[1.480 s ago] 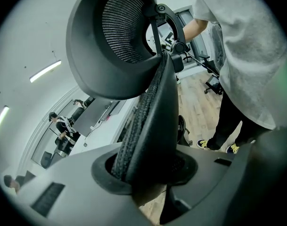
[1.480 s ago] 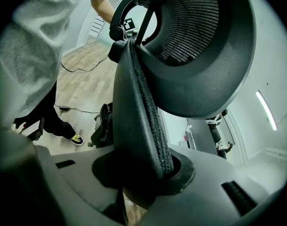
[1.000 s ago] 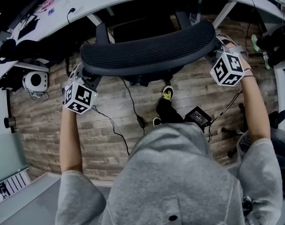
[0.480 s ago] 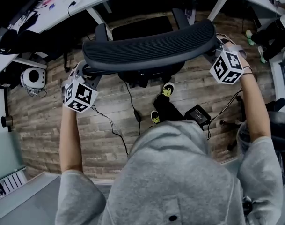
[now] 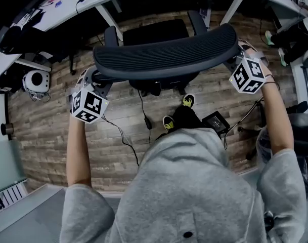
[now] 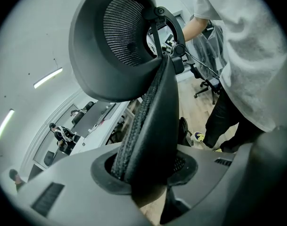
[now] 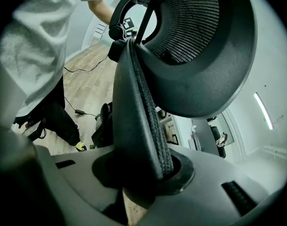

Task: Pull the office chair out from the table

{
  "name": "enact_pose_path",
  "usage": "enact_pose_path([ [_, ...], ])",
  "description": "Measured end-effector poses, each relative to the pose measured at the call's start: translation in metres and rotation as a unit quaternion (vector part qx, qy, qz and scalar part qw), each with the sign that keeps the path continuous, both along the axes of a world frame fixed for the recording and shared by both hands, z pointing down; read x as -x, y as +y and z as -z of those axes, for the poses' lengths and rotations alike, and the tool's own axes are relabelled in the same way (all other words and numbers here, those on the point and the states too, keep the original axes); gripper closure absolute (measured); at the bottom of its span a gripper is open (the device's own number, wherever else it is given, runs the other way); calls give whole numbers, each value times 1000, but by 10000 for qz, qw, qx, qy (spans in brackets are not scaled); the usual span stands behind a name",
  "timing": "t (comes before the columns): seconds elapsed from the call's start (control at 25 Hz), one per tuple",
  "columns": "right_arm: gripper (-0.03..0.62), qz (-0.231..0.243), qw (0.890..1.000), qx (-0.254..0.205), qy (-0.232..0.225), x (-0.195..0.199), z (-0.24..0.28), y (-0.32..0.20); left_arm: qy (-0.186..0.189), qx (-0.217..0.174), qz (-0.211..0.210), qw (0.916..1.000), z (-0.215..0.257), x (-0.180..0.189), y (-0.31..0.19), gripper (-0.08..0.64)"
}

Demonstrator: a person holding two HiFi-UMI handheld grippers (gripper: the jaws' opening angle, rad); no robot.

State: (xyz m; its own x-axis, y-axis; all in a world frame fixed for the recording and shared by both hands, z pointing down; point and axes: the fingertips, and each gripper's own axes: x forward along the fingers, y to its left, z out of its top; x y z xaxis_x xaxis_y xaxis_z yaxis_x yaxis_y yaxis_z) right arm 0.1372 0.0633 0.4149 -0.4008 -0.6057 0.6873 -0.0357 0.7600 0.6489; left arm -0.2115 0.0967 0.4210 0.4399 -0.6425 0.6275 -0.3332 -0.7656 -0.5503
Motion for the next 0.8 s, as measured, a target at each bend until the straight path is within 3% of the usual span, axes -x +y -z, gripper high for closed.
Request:
enact_pose_path([
  [0.8, 466, 130, 9999, -28, -33, -6, -1, 36, -16, 17, 109, 9999, -1, -6, 39, 408],
])
